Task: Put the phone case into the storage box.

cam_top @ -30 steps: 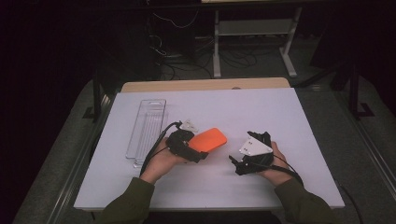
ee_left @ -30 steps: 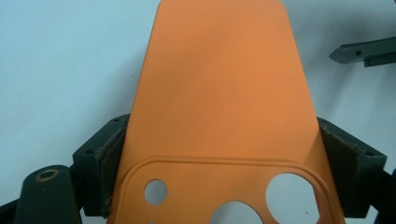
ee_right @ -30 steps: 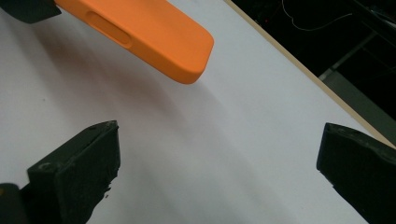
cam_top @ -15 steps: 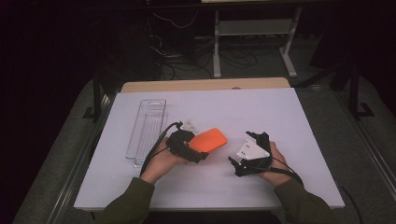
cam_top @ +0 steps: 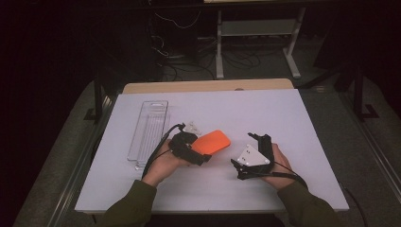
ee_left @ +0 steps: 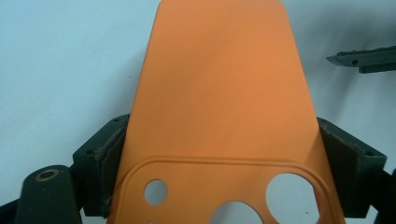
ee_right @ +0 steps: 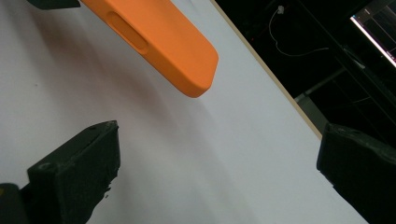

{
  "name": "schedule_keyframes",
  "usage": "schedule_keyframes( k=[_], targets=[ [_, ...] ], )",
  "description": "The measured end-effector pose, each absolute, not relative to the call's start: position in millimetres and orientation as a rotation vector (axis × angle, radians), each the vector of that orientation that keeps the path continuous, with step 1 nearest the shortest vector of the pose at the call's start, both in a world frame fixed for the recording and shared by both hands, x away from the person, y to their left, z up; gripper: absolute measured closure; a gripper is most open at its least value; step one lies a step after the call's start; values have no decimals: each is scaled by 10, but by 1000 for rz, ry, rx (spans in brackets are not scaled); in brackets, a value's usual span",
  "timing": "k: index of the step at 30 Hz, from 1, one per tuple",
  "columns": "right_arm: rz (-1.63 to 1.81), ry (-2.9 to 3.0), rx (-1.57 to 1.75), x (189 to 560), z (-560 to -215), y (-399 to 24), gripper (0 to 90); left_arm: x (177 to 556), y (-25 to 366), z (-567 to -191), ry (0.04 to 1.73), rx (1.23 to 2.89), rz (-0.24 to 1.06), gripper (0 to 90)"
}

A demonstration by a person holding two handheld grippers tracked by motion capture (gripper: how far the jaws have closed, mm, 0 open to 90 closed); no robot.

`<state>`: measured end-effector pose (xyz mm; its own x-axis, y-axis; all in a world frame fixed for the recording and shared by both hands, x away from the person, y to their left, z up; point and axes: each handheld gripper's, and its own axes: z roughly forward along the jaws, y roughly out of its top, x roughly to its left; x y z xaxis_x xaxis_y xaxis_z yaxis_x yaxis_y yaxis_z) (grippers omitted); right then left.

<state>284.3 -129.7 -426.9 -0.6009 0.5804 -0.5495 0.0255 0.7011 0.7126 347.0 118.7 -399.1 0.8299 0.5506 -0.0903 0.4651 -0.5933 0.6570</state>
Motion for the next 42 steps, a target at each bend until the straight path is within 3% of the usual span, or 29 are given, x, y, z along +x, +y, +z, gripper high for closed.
schedule_keyframes(
  k=[42],
  targets=[
    [617,1946,123,2710,-4316,-1149,0,3464,1195,-3982,726,2314,149,150]
  ],
)
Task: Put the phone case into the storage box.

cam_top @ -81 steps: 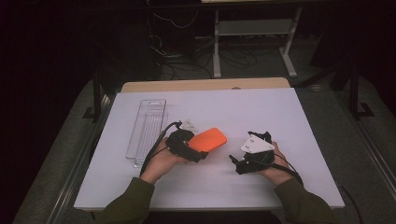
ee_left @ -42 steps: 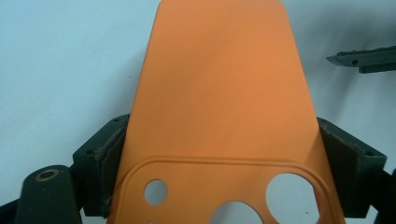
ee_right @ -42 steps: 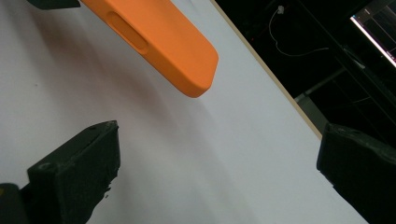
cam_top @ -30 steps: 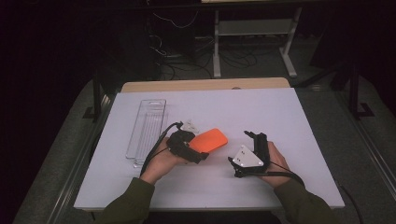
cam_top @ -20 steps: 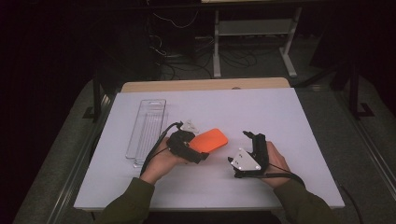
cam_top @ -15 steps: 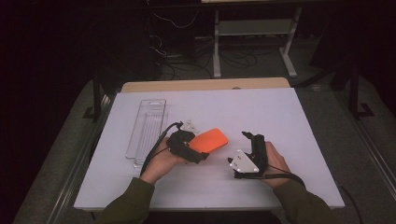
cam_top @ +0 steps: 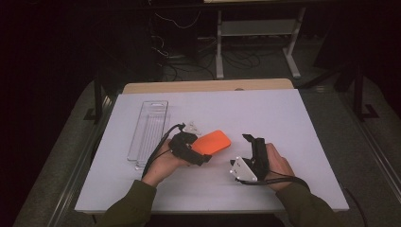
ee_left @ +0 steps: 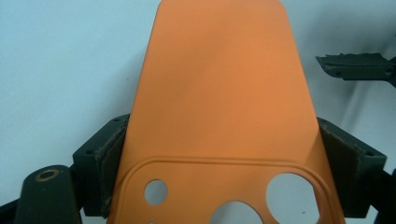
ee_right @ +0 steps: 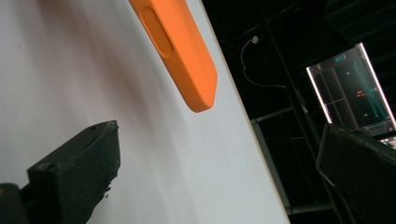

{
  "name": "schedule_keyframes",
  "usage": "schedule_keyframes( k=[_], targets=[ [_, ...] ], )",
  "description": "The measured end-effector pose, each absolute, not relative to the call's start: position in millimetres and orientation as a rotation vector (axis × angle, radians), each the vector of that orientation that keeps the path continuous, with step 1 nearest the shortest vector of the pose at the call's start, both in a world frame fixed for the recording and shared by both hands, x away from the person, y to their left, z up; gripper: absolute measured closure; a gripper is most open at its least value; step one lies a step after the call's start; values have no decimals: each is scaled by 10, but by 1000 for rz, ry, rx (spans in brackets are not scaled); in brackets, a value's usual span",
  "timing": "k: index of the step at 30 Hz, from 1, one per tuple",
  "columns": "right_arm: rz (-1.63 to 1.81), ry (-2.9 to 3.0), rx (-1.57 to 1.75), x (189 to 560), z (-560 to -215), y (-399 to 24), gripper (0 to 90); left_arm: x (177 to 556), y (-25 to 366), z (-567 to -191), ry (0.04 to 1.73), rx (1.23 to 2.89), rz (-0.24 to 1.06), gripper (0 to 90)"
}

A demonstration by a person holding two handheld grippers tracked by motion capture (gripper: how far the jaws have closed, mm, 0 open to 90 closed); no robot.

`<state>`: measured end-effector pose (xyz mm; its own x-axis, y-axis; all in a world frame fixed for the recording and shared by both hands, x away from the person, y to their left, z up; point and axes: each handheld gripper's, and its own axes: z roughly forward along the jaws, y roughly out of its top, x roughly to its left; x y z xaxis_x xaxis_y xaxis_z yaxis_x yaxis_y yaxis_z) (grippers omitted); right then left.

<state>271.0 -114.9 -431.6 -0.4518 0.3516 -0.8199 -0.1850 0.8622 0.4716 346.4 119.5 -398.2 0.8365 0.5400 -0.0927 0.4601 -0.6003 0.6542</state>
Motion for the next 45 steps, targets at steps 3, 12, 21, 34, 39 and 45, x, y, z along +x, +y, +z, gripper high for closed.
schedule_keyframes(
  k=[3,12,21,34,39,45],
  targets=[
    [601,1934,99,2706,-4320,-1142,0,3463,1196,-3981,728,2314,147,150],
    [557,1911,52,2670,-4348,-1098,0,3469,1204,-3976,714,2333,152,150],
    [537,1875,-7,2641,-4337,-1056,0,3455,1188,-3973,706,2332,136,150],
    [533,1863,-45,2580,-4373,-984,0,3427,1149,-3977,658,2338,119,150],
    [520,1847,-77,2557,-4381,-954,0,3399,1110,-3974,659,2315,107,150],
    [518,1821,-105,2534,-4384,-918,0,3384,1093,-3964,628,2335,107,150]
  ],
)
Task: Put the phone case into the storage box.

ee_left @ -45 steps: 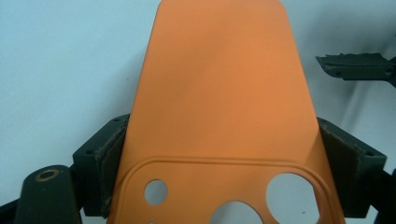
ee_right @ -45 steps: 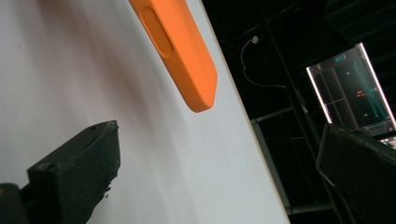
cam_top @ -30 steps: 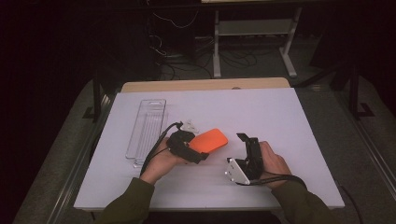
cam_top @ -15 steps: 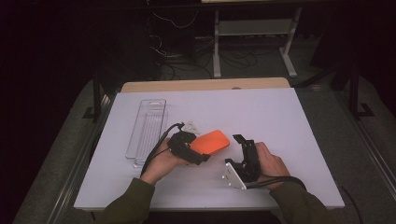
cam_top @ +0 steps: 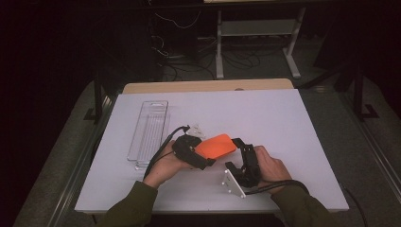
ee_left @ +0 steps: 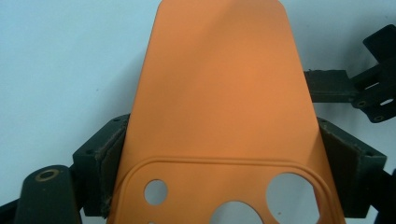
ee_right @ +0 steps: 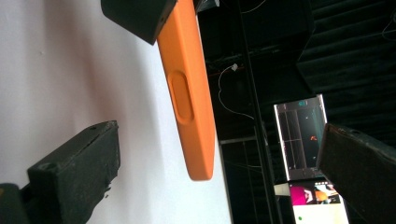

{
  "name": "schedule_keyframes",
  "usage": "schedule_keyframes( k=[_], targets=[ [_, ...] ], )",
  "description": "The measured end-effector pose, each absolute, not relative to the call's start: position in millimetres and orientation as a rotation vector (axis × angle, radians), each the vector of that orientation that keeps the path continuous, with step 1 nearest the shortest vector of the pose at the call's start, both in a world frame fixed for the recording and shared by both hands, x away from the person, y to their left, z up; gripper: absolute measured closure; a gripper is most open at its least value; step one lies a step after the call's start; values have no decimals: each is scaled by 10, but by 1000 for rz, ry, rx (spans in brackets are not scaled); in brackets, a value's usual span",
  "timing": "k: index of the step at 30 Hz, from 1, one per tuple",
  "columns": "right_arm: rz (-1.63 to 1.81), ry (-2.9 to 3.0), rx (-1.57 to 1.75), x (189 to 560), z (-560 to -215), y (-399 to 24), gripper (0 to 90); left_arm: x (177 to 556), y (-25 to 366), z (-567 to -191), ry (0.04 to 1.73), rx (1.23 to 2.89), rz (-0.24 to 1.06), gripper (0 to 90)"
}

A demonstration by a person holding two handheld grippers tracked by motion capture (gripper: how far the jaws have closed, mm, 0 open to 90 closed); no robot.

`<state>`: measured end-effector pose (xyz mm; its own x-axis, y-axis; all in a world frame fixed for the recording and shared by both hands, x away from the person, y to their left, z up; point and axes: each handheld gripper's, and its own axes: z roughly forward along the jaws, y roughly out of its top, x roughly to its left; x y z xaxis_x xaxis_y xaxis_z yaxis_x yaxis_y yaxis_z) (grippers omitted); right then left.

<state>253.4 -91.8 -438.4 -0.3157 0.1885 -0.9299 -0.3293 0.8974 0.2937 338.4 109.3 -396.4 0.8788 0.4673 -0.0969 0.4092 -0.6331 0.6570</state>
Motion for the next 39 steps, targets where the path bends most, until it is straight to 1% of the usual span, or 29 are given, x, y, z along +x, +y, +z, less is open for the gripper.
schedule_keyframes(
  k=[21,28,35,39],
  targets=[
    [488,1749,-171,2524,-4445,-844,2,3348,1030,-3975,582,2312,76,150],
    [482,1728,-174,2505,-4455,-823,82,3335,1015,-3981,599,2294,73,150],
    [439,1710,-186,2491,-4464,-810,141,3332,1022,-3977,600,2306,74,150],
    [437,1729,-186,2475,-4458,-791,248,3329,1021,-3976,594,2316,78,150]
  ],
)
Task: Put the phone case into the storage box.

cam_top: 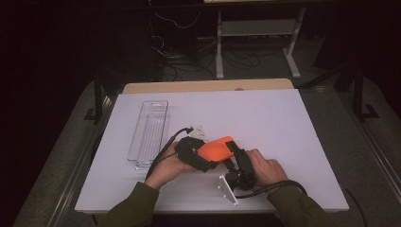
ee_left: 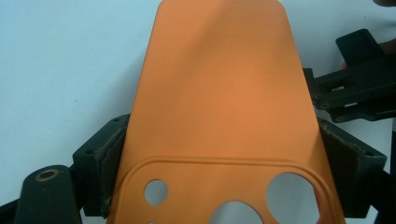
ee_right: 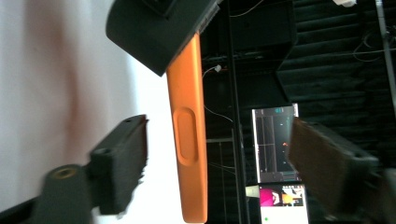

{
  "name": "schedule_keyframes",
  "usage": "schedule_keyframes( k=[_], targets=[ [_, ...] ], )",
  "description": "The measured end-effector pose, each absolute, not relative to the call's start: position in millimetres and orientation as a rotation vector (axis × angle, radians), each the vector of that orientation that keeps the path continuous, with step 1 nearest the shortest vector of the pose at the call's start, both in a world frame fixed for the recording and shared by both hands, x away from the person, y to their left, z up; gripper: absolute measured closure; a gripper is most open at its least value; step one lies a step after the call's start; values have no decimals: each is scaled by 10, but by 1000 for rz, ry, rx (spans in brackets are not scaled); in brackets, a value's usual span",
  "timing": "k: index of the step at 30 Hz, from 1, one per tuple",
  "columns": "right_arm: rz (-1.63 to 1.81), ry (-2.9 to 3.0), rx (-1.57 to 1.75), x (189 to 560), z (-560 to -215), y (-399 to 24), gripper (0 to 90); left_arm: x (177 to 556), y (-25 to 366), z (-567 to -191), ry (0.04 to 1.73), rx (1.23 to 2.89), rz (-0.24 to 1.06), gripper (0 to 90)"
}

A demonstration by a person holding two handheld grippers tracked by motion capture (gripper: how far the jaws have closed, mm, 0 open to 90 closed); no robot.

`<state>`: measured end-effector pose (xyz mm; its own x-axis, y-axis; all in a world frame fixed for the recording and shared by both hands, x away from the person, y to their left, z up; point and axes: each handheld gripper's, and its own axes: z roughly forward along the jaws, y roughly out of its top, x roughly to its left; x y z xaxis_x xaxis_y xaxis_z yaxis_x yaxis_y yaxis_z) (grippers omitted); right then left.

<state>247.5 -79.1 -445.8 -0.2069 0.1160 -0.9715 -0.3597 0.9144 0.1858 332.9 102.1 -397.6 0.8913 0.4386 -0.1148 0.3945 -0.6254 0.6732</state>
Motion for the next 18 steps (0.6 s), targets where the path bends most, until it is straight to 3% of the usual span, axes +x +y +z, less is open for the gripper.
schedule_keyframes(
  k=[18],
  targets=[
    [413,1712,-229,2442,-4520,-727,534,3326,1023,-3973,584,2319,81,150]
  ],
)
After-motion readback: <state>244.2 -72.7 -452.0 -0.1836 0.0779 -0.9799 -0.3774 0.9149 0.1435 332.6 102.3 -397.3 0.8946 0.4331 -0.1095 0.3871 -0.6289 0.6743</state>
